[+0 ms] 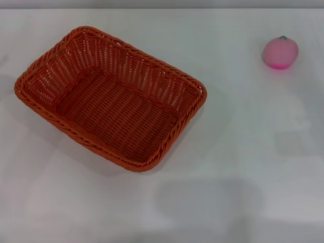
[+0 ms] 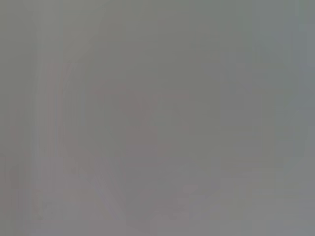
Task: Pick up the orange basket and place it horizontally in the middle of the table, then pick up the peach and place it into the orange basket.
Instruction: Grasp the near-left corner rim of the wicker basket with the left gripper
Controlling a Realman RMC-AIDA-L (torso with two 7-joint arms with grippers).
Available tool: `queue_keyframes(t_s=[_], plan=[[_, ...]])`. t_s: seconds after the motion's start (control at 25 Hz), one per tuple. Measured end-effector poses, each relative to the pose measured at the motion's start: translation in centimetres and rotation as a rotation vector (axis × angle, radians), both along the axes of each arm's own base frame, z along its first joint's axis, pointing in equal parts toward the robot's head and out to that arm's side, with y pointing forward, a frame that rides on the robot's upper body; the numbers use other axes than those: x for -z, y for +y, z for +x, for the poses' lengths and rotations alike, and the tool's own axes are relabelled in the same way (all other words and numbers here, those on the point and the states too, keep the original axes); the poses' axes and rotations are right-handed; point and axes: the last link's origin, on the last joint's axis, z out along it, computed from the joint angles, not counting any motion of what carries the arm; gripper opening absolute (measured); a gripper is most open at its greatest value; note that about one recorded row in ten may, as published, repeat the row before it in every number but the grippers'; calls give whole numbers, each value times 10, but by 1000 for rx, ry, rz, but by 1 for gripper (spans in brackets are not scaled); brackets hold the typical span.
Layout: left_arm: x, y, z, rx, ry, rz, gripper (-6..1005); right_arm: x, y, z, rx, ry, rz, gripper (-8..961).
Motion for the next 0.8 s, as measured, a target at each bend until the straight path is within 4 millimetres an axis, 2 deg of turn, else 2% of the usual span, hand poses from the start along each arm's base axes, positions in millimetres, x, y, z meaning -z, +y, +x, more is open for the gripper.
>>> queue_keyframes(t_s=[0.48,0.68,0.8], plan=[[-43,37,51,-141,223,-486,862,-10,3,0,-1,-3,46,811],[-39,54,58,-240,431,-615,861,-10,2,-1,-6,7,52,811],[-36,56,59,-246,473,-639,861,-7,2,-3,-19,20,54,811]])
